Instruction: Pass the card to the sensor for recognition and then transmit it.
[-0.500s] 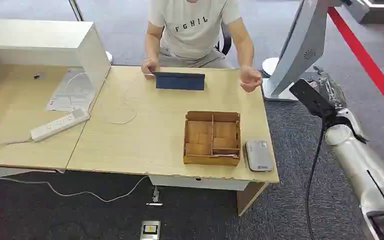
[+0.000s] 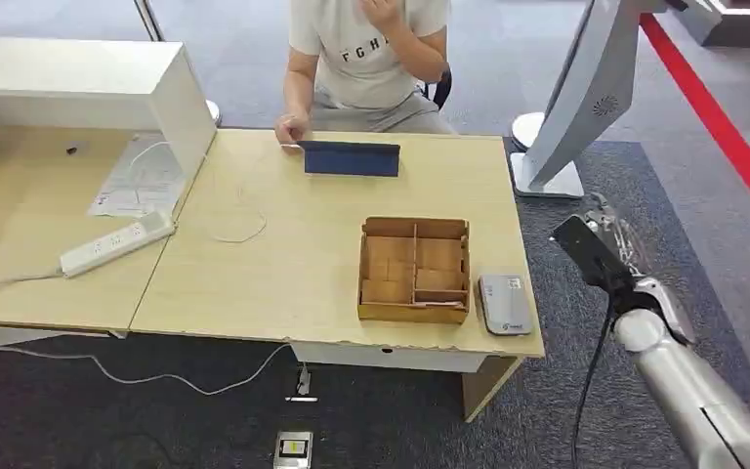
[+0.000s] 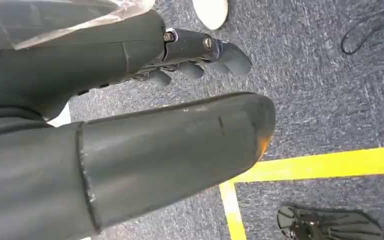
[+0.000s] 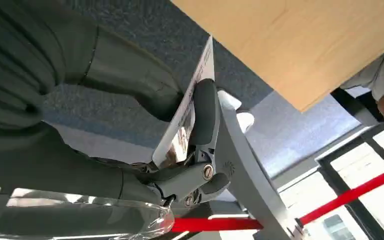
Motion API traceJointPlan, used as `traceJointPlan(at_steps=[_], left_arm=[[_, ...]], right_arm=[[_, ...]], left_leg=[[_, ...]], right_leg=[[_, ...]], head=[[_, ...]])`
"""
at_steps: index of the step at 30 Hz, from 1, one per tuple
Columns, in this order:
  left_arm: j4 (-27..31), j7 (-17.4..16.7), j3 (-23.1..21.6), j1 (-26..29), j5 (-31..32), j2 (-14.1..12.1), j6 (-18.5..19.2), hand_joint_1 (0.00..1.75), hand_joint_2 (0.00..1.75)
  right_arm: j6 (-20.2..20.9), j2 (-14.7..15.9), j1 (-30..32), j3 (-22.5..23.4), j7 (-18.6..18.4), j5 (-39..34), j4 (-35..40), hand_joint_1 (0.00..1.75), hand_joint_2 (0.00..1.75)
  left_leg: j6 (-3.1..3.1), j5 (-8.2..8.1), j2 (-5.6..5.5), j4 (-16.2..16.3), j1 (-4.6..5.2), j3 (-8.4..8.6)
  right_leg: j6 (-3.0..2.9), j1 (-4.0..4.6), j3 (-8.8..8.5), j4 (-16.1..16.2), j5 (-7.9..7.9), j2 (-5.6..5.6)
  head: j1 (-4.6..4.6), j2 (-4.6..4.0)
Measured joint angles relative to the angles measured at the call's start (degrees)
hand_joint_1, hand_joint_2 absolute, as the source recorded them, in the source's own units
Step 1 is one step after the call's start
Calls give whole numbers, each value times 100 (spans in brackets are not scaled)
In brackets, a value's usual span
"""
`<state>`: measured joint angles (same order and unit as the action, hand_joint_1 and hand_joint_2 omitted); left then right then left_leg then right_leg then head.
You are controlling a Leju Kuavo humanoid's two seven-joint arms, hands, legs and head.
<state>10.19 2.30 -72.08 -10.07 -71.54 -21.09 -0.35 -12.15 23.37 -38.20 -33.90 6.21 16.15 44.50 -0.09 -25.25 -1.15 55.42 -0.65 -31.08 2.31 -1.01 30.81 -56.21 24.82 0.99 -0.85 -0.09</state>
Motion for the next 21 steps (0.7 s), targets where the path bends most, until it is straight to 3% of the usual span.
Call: traceJointPlan(at_steps=[5, 8, 14, 21], left_arm=[[0, 41, 0, -2, -15, 24, -120, 0, 0], [0, 70, 0, -2, 0, 37, -159, 0, 0], [2, 17, 0, -7, 0, 52, -170, 0, 0], [2, -20, 0, -8, 22, 52, -151, 0, 0]], right_arm=[[-44, 67, 497, -7, -87, 115, 665, 175, 175], [-427, 98, 646, -31, -41, 580, 993, 175, 175], [-442, 85, 780, -90, 11, 730, 1255, 175, 175], [259, -59, 654, -236, -70, 957, 1399, 175, 175]], left_leg=[[0, 0, 2, 0, 0, 1], [0, 1, 3, 0, 0, 2], [0, 1, 3, 0, 0, 1], [-1, 1, 3, -1, 0, -2]], right_leg=[[-1, 0, 3, 0, 0, 1], [-1, 0, 2, 0, 0, 1], [-1, 0, 1, 0, -1, 1], [-2, 0, 3, -3, -1, 1]], head=[[2, 0], [0, 0], [0, 0], [2, 0]])
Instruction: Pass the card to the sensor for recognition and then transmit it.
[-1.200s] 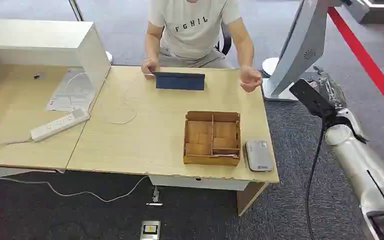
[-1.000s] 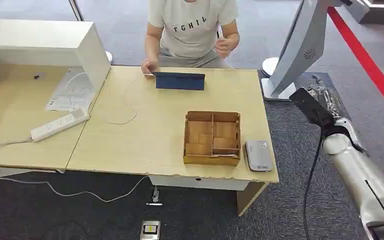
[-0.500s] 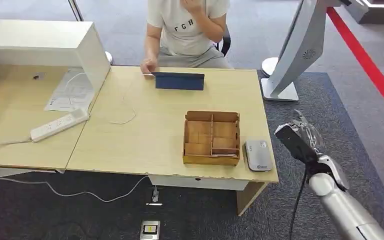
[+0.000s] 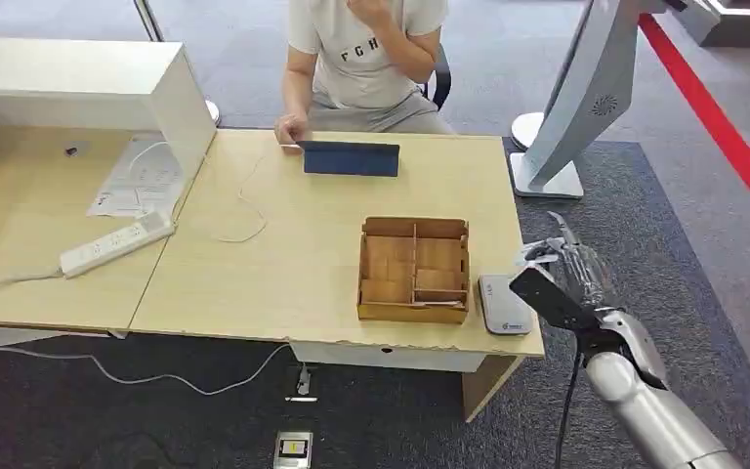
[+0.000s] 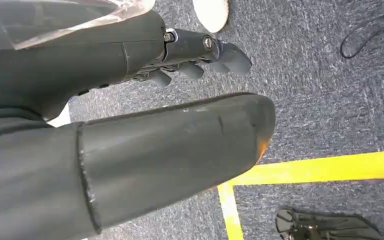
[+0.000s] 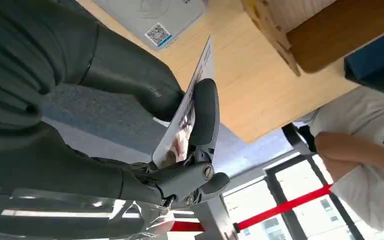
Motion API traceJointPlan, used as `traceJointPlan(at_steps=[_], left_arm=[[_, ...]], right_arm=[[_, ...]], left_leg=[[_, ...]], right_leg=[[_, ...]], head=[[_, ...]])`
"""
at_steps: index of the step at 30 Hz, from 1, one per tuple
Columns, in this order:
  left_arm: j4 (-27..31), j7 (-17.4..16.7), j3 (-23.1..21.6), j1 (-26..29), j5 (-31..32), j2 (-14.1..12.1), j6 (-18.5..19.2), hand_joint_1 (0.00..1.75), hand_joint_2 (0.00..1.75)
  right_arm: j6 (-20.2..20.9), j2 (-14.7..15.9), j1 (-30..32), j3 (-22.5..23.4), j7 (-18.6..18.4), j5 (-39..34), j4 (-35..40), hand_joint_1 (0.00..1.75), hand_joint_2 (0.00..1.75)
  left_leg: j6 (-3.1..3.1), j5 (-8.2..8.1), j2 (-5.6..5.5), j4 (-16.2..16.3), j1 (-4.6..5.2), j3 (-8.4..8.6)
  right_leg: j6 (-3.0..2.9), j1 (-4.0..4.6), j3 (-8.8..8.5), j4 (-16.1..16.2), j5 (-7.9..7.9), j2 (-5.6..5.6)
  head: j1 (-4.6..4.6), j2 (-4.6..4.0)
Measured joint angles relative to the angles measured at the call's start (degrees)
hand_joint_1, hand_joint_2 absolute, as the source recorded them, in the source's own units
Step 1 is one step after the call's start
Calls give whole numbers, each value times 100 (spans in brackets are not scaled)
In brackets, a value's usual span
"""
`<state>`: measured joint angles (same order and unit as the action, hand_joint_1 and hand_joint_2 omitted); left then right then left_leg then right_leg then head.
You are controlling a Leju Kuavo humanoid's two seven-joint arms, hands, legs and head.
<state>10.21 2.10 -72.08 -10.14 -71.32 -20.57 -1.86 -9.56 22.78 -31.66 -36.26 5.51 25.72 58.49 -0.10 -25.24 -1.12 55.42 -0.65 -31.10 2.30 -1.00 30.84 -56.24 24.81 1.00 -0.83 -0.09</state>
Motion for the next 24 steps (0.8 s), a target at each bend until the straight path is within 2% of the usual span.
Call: traceJointPlan(at_steps=[5, 14, 24], left_arm=[[0, 76, 0, -15, 54, 2, 52, 0, 0], [0, 166, 0, -14, 109, 2, 85, 0, 0], [0, 46, 0, -16, 103, 0, 85, 0, 0]], right_arm=[[254, -166, -484, -103, 155, 74, -172, 175, 175], [352, -433, -1414, -278, 575, 212, -1042, 175, 175], [413, -577, -1829, -453, 688, 216, -1905, 175, 175]], left_leg=[[-3, 5, 3, 0, 0, 0], [-3, 7, 0, 0, 0, -2], [-3, 6, -1, 1, 0, -3]], right_leg=[[-2, 0, 3, -1, -2, 1], [-1, 0, 2, -1, -3, 0], [-1, 0, 4, 1, -2, 0]], head=[[0, 0], [-2, 0], [-2, 0]])
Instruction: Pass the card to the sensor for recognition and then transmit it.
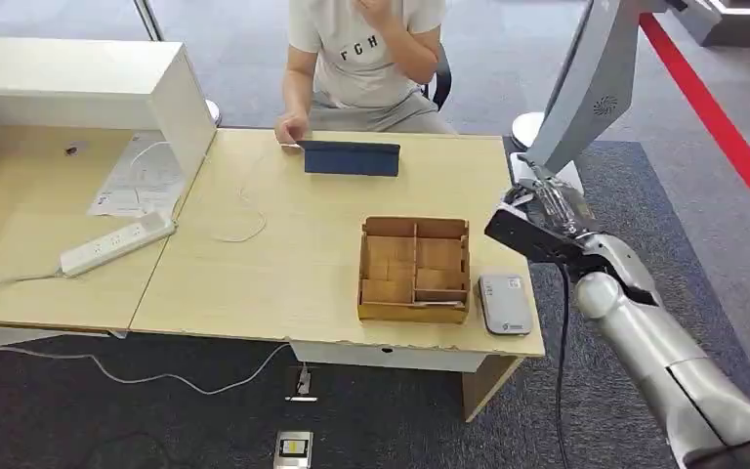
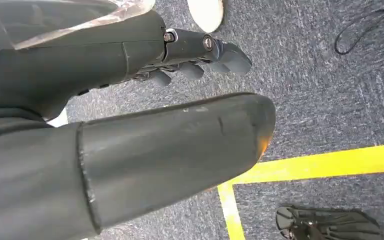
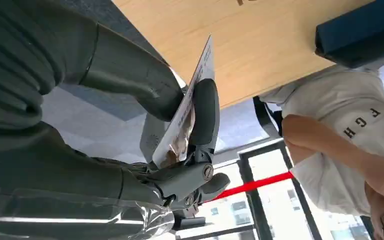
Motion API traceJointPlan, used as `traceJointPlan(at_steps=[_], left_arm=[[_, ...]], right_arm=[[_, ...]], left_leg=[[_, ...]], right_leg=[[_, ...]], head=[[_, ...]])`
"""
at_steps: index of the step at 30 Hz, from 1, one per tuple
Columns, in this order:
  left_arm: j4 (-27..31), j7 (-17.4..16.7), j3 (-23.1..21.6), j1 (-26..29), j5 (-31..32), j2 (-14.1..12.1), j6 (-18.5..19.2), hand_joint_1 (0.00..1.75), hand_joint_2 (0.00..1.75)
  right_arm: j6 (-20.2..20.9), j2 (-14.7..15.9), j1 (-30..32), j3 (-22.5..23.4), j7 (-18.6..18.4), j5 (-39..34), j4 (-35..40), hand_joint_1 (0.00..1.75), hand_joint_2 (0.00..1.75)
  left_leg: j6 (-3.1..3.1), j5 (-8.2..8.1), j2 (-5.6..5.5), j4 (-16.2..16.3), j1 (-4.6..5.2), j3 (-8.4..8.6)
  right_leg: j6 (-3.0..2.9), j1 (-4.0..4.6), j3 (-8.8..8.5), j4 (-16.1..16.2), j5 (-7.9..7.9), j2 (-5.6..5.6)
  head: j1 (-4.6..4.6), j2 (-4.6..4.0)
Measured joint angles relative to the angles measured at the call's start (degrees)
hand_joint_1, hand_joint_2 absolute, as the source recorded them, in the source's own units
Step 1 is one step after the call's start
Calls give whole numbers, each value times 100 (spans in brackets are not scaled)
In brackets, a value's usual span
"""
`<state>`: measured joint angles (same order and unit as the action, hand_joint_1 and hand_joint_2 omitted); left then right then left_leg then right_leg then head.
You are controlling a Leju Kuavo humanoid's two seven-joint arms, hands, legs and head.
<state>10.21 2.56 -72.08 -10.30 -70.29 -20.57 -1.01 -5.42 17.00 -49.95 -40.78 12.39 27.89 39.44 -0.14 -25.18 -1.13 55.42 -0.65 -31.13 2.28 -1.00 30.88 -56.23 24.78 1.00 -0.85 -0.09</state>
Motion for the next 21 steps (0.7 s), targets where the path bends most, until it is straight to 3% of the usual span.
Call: traceJointPlan(at_steps=[11, 21], left_arm=[[0, 6, 0, 22, -26, 2, -57, 0, 0], [0, 50, 0, 23, -37, 11, -107, 0, 0]], right_arm=[[7, 136, -37, -42, 103, -96, -725, 175, 175], [-39, 354, 88, -39, 120, -166, -814, 175, 175]], left_leg=[[0, 0, 0, 1, 0, 0], [0, 0, 1, 1, 0, 0]], right_leg=[[0, 0, 2, 2, 0, 0], [0, 0, 2, 2, 0, 0]], head=[[-2, 0], [0, 0]])
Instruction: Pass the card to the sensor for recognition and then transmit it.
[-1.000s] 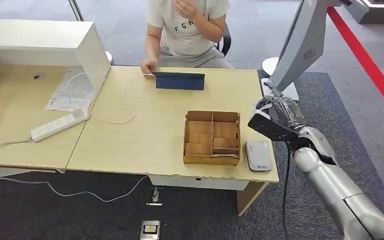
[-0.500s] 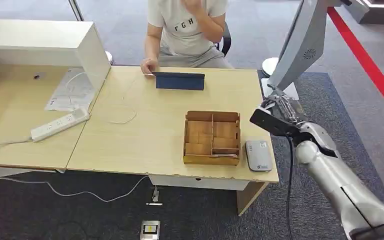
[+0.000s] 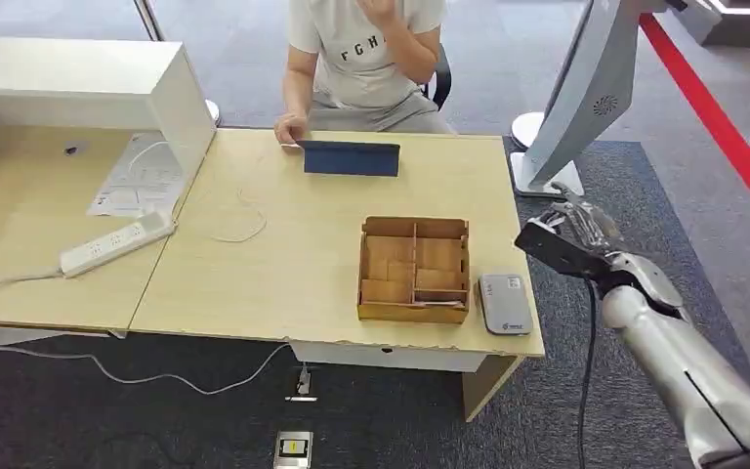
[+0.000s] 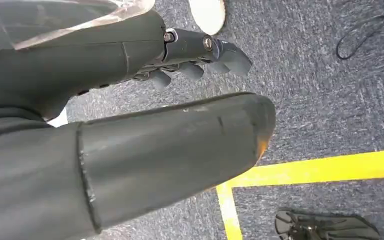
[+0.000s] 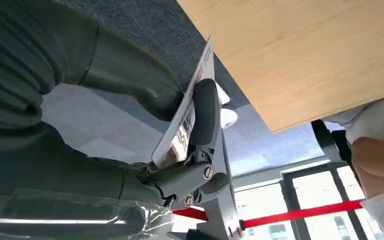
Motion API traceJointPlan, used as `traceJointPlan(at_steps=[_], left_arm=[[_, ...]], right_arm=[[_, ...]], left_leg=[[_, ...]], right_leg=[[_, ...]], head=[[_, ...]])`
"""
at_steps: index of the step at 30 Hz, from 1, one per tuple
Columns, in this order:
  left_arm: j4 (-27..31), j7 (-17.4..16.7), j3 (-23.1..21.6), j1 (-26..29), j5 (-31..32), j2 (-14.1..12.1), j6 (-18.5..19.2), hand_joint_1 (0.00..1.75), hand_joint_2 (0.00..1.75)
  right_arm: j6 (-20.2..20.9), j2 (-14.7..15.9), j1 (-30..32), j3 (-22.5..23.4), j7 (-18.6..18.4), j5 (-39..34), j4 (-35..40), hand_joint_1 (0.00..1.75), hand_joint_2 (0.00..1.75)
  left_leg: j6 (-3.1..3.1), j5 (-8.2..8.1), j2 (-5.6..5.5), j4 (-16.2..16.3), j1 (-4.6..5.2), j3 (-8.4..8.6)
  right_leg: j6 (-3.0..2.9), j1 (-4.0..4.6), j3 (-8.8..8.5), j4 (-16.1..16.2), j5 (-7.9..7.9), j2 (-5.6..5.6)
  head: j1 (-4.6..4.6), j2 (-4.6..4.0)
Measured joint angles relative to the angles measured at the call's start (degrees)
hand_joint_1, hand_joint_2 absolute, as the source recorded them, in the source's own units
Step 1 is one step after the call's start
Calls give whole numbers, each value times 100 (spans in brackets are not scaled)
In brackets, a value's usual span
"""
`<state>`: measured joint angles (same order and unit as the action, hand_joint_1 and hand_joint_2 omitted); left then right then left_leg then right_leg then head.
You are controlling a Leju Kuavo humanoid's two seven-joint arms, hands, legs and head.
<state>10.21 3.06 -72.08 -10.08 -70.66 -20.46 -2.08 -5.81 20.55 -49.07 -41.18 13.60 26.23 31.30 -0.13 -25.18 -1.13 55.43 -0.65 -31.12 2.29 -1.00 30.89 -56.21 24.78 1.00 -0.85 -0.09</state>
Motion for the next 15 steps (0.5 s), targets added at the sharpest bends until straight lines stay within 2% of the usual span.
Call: traceJointPlan(at_steps=[7, 15], left_arm=[[2, 15, 0, 0, 4, 11, -33, 0, 0], [2, -13, 0, 0, 17, 17, -50, 0, 0]], right_arm=[[-44, 175, 414, 0, -228, 52, 464, 175, 175], [-52, 439, 1107, 2, -483, 109, 1329, 175, 175]], left_leg=[[0, 0, 0, 0, -1, 0], [0, -1, -1, -1, -1, -2]], right_leg=[[0, 0, 0, 0, 0, 0], [-1, 1, 0, 1, 1, 0]], head=[[0, 0], [0, 0]])
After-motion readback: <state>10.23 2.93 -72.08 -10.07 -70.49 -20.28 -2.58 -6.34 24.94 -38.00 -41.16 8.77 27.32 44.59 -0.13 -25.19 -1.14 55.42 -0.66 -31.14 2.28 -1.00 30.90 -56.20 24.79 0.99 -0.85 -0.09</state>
